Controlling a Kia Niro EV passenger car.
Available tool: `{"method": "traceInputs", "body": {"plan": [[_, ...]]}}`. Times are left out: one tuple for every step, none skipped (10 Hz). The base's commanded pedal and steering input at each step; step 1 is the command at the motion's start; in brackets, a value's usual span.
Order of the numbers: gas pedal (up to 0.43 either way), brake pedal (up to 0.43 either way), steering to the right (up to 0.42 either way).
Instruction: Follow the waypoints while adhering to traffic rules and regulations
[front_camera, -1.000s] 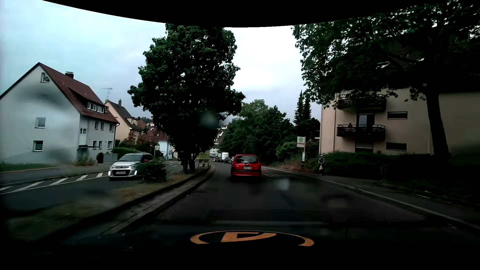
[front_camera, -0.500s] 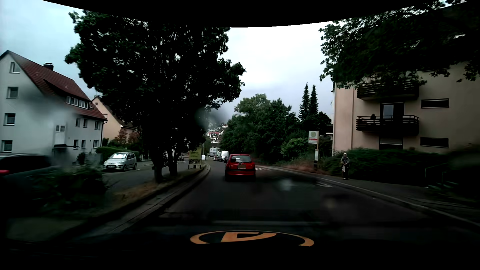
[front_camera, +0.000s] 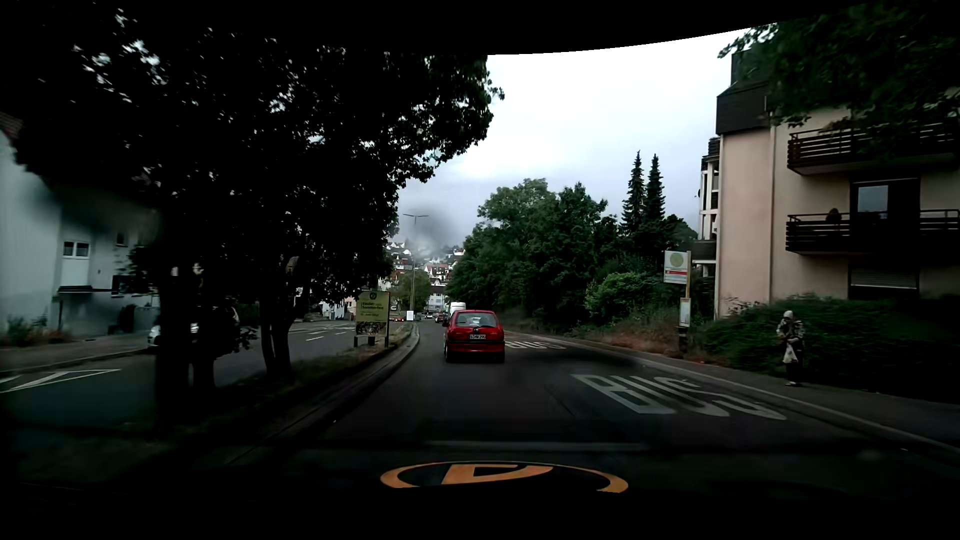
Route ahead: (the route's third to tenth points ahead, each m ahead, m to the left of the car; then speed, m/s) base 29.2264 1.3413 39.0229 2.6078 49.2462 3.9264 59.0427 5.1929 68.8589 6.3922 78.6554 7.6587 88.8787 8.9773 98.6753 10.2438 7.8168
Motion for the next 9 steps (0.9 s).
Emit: {"method": "traceInputs", "body": {"plan": [[0.02, 0.0, -0.029], [0.02, 0.0, -0.032], [0.02, 0.0, -0.038], [0.008, 0.0, -0.04], [0.008, 0.0, -0.04], [0.008, 0.0, -0.043], [0.008, 0.0, -0.049], [0.0, 0.0, -0.05], [0.0, 0.0, -0.049]]}}
